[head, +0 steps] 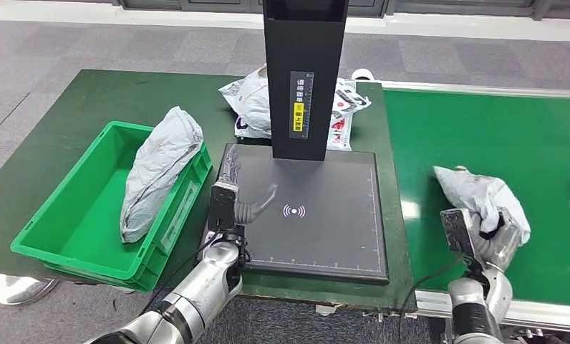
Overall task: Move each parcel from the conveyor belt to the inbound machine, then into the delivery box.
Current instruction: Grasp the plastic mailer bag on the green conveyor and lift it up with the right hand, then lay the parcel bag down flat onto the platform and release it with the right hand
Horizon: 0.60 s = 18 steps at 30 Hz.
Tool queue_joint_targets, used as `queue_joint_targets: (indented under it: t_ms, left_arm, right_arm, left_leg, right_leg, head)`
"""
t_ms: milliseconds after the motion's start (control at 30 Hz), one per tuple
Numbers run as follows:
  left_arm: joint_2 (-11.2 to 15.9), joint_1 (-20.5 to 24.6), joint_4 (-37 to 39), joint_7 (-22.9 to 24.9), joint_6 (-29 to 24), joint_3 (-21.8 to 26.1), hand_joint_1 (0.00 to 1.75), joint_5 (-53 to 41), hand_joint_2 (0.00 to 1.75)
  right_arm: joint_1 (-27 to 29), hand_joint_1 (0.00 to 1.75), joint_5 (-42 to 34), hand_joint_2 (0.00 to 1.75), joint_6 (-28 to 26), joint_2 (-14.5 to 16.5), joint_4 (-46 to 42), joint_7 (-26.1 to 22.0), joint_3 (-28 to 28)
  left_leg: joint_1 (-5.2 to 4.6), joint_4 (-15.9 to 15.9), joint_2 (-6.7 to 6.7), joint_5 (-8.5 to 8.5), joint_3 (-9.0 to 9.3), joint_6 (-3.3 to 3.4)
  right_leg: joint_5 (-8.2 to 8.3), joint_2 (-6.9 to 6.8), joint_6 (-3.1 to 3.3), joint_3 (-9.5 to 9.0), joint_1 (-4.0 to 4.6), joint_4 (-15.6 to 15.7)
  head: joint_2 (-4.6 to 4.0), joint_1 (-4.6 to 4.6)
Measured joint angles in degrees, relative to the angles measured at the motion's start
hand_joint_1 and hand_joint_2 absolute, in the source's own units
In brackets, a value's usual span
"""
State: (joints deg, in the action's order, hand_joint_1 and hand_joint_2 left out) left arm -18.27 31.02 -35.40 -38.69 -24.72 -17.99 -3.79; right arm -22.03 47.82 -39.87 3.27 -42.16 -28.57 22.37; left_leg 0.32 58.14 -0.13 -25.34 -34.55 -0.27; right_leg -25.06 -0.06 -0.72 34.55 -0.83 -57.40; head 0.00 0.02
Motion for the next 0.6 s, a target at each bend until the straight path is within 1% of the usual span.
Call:
queue_joint_targets:
  t_ms: [67, 167, 367, 500, 533, 600]
  left_arm:
    - [0.25, -0.02, -0.19, 0.0, -0.04, 0.56, 0.0, -0.19, 1.75]
    - [0.45, -0.04, -0.34, 0.0, -0.04, 0.94, 0.0, -0.38, 1.75]
    - [0.74, -0.07, -0.45, 0.0, -0.05, 1.38, 0.0, -0.49, 1.75]
    - [0.96, -0.28, -1.27, 0.0, -0.33, 1.57, 0.0, -0.53, 1.75]
    - [1.08, -0.39, -1.74, 0.0, -0.52, 1.67, 0.0, -0.6, 1.75]
    - [1.34, -0.54, -2.89, 0.0, -0.77, 1.85, 0.0, -0.88, 1.75]
  right_arm:
    - [0.97, 1.75, -1.78, 1.75, -0.03, 1.04, -4.15, 0.37, -4.76]
    - [2.07, 1.75, -3.35, 1.75, -0.06, 1.72, -8.01, 0.81, -9.07]
    - [3.36, 1.75, -4.24, 1.75, -0.03, 2.13, -11.68, 0.65, -12.6]
    - [4.6, 1.75, -9.1, 1.75, 1.15, 2.43, -14.03, -2.24, -15.37]
    - [5.2, 1.75, -10.28, 1.75, 1.91, 2.56, -15.17, -2.36, -17.08]
    - [6.57, 1.75, -11.26, 1.75, 3.64, 3.03, -18.07, -0.92, -22.08]
  left_leg:
    - [0.0, 0.0, 0.02, 0.0, -0.01, -0.01]
    - [0.0, 0.0, -0.09, 0.0, -0.07, -0.01]
    - [-0.02, 0.01, -0.13, -0.01, -0.13, 0.0]
    - [-0.03, 0.0, -0.16, -0.02, -0.18, 0.0]
    - [-0.02, 0.0, -0.13, -0.03, -0.18, -0.02]
    - [-0.01, 0.0, -0.04, -0.05, -0.18, -0.06]
  right_leg:
    - [-0.02, 0.03, 0.03, 0.04, 0.0, -0.01]
    - [-0.04, -0.1, 0.03, 0.05, 0.0, -0.01]
    - [-0.05, -0.13, 0.03, 0.06, -0.03, 0.01]
    - [-0.05, -0.14, 0.03, 0.08, -0.02, 0.0]
    - [-0.05, -0.11, 0.03, 0.11, -0.02, -0.02]
    - [-0.06, -0.01, 0.06, 0.19, 0.0, -0.06]
  head:
    - [0.0, 0.0]
    - [0.0, 0.01]
    - [0.0, 0.01]
    - [0.0, 0.01]
    - [0.0, 0.01]
    - [0.0, 0.01]
